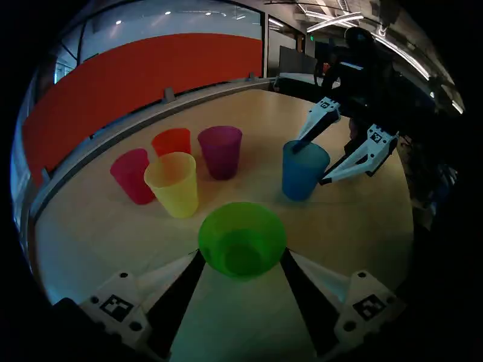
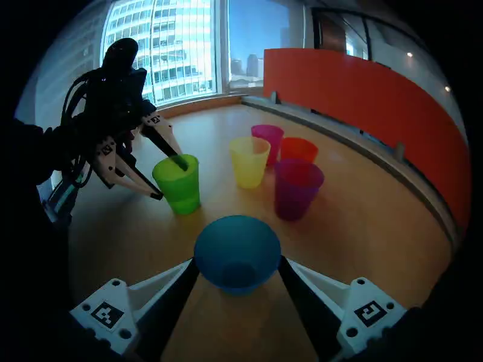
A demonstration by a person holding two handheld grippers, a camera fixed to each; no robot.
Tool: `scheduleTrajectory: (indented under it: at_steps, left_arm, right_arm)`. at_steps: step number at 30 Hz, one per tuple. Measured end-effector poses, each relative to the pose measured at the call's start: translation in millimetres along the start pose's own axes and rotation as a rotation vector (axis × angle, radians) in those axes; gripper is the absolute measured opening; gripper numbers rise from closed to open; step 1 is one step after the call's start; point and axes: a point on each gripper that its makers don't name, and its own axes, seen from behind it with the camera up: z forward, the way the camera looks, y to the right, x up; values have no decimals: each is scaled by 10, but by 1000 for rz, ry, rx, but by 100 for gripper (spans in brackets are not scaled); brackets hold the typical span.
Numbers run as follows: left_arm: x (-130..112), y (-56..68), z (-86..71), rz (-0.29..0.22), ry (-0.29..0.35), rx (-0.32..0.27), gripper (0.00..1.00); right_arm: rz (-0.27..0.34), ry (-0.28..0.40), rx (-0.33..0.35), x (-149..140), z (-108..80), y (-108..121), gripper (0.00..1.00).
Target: Pour water
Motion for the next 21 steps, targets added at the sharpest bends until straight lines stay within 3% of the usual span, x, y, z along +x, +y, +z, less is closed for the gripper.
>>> scheduleTrajectory:
  at_steps: [11,21]
  left_arm:
    - [-164,7,-130,-15,-13,17,91]
    - [-221,-23,-322,-52,16,54,91]
  right_arm:
    - [20,-8,-20,-182,-104,-8,100]
    - [35,-1,-53,-288,-267,-29,100]
